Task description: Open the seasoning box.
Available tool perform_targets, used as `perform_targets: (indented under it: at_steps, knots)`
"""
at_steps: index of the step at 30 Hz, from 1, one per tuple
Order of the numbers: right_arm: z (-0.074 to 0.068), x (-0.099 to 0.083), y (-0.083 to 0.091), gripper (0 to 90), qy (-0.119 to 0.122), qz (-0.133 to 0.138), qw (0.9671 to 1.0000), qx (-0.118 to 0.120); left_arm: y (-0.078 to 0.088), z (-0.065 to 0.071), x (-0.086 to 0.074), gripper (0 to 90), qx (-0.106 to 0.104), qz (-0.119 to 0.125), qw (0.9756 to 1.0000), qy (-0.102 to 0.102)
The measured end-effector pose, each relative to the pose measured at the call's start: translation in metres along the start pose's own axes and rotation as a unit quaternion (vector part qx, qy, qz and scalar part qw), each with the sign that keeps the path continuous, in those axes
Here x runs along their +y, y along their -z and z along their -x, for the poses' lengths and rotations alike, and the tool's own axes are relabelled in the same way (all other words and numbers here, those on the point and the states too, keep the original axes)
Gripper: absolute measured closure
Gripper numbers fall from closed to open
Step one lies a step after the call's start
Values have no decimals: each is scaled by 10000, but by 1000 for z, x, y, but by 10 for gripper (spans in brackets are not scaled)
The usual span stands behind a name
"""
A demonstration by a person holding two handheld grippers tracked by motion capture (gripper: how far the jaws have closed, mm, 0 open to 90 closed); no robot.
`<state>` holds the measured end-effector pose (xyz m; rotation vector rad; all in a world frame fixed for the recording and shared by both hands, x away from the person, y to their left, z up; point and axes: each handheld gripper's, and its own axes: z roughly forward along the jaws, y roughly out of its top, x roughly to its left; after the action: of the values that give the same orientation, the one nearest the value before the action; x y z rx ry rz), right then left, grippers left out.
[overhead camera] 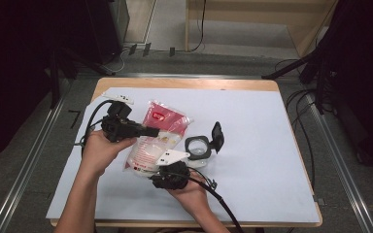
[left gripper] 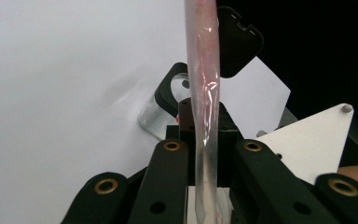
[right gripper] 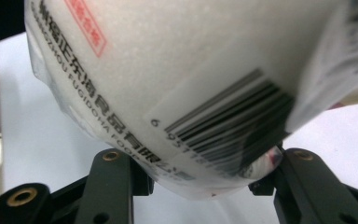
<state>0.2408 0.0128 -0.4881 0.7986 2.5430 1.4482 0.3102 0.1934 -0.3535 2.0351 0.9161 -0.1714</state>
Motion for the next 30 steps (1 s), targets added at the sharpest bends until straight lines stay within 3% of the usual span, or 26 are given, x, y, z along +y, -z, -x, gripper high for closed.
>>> perform_targets:
  at_steps: [3,6,11,20,30]
  knots:
    - [0,1,3,542,-73,26,9999,69,0,2,0,847,63,136,9997,-206]
    - [1,3,7,543,-85,92,9999,25,0,4,0,849,100,281,9992,-279]
    - [-1,2,9,544,-193,57,9997,150,-3,5,0,852,119,238,9987,-445]
    - [-7,2,7,575,-209,-18,9991,359,-12,5,-1,839,108,211,9986,-482]
    - [-13,5,5,590,-255,-7,9985,478,-19,7,0,840,93,138,9991,-382]
